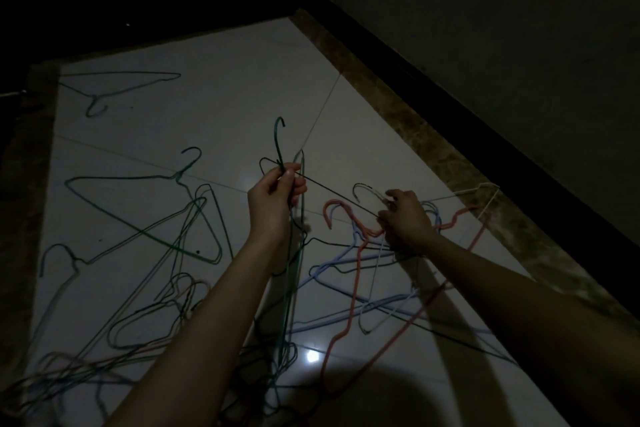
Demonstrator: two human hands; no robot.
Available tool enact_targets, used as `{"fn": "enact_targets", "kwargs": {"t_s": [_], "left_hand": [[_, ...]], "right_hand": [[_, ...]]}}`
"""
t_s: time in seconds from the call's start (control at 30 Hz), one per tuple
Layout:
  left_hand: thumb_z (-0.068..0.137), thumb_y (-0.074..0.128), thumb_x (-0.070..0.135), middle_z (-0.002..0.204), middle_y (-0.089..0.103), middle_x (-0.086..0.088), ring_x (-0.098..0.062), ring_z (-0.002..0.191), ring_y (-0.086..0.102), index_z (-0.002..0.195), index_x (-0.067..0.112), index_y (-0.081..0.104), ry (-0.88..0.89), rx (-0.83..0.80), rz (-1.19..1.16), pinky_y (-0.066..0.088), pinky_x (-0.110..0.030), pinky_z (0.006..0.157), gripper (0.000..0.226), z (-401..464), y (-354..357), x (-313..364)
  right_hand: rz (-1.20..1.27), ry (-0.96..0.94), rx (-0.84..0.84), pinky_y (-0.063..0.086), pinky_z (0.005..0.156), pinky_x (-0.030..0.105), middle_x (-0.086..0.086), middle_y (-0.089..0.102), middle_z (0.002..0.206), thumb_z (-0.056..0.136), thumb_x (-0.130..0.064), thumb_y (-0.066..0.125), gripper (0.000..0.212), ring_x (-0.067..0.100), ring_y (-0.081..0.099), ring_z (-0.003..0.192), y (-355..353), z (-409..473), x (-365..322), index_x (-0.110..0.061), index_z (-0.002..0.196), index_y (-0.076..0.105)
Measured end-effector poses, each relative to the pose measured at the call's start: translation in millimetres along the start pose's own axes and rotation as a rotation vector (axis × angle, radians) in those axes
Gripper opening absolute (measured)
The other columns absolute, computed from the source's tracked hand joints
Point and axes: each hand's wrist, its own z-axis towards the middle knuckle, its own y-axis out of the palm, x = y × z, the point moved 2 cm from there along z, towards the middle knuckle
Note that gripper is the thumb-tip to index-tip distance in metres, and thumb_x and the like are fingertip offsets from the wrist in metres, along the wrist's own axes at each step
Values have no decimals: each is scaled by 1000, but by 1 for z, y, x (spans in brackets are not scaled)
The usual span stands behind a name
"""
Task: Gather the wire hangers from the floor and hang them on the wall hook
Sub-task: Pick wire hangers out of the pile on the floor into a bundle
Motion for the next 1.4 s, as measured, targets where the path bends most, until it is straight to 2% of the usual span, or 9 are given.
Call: {"fn": "enact_targets", "kwargs": {"t_s": [0.17, 0.33, 0.43, 0.63, 0.77, 0.93, 1.1, 1.27, 1.4], "left_hand": [[99, 44, 10, 81, 60, -2, -9, 77, 59, 103, 9, 61, -8, -5, -4, 46, -11, 63, 18, -1, 2, -1], [99, 43, 9, 81, 60, -2, -8, 75, 58, 104, 6, 60, -10, -18, -8, 45, -11, 62, 18, -2, 6, 1], [99, 44, 9, 79, 59, -2, -8, 73, 57, 104, 6, 60, -10, -23, 3, 44, -13, 62, 18, -3, 10, 4], [98, 45, 14, 84, 63, -3, -7, 72, 56, 105, 10, 63, -7, -32, 46, 42, -16, 62, 19, -5, 13, 13], [99, 45, 15, 90, 65, -4, -7, 74, 57, 105, 10, 62, -13, -48, 48, 42, -20, 66, 19, -10, 12, 22], [99, 43, 13, 84, 63, -2, -7, 70, 57, 106, 8, 59, -43, -92, 1, 45, -11, 56, 18, -16, 13, 38], [97, 47, 7, 88, 63, -7, -12, 75, 60, 118, 5, 56, -107, -145, -38, 52, -12, 60, 23, -25, 6, 48], [93, 55, 8, 99, 65, -11, -17, 86, 65, 131, 11, 50, -170, -191, -93, 56, -20, 68, 38, -25, -9, 54], [88, 58, -1, 98, 63, -12, -20, 89, 63, 121, 17, 56, -159, -230, -120, 56, -20, 68, 37, -28, -18, 60]], "right_hand": [[-24, 11, 15, 41, 93, 31, 21, 55, 126, 84, -4, 63, 45, 32, 54, 113, 3, -3, 7, 4, 126, 51], [246, 46, 187, 50, 92, 47, 21, 58, 121, 88, 5, 52, 34, 34, 58, 108, -7, -3, 0, 4, 122, 56], [319, 32, 249, 54, 84, 46, 20, 62, 111, 90, 6, 49, 28, 27, 62, 94, -22, -6, -12, 4, 115, 60], [404, -62, 346, 42, 55, 6, 8, 60, 97, 91, 3, 50, 22, 14, 55, 82, -57, -16, -43, 1, 109, 63], [559, -123, 304, 46, 65, 23, 8, 61, 96, 89, 2, 53, 19, 12, 55, 75, -78, -23, -70, -2, 104, 64], [595, -224, 166, 45, 48, 16, 6, 61, 94, 87, 4, 56, 13, 12, 58, 66, -82, -42, -110, -5, 95, 61], [546, -359, 72, 48, 46, 23, 6, 62, 93, 84, 2, 62, 10, 23, 67, 70, -71, -67, -153, -7, 89, 60], [297, -465, 54, 55, 70, 37, -2, 68, 84, 78, -9, 68, 12, 16, 65, 78, -47, -79, -179, -18, 85, 65], [342, -445, 36, 54, 80, 42, -4, 70, 78, 77, -8, 68, 18, 13, 67, 80, -35, -81, -190, -25, 79, 64]]}}
